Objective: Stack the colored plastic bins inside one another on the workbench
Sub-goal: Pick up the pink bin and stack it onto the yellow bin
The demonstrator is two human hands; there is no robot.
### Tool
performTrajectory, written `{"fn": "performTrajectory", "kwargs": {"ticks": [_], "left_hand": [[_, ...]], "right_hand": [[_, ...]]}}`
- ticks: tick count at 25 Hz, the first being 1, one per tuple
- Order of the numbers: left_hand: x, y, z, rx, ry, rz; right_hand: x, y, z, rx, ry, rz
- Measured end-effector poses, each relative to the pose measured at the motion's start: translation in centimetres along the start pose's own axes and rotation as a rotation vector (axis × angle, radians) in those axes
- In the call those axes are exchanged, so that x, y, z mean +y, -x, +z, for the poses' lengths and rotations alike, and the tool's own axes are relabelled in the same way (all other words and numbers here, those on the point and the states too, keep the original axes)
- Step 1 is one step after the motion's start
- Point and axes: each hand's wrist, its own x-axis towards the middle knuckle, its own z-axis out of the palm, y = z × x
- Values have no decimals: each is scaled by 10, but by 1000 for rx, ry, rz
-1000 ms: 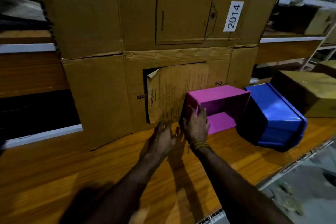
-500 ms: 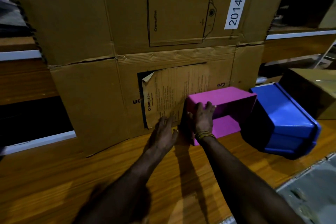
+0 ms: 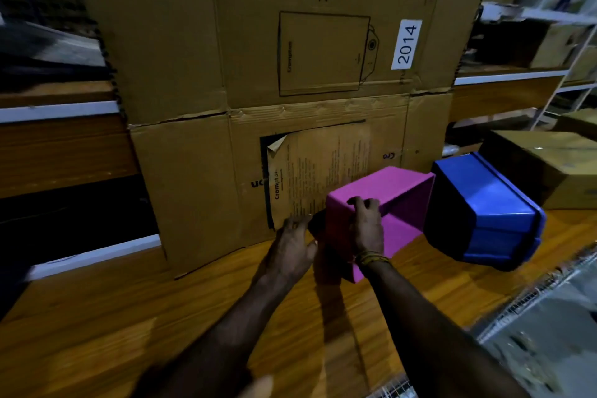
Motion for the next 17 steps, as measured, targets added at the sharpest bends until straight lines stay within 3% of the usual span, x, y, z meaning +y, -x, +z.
{"fn": "performTrajectory", "kwargs": {"ticks": [6,17], "left_hand": [[-32,50,-42,32,-62,-8],[-56,158,-81,138,48,183]], "right_hand": [[-43,79,14,219,-311,346],[-123,228,5,166,-482,290]]}}
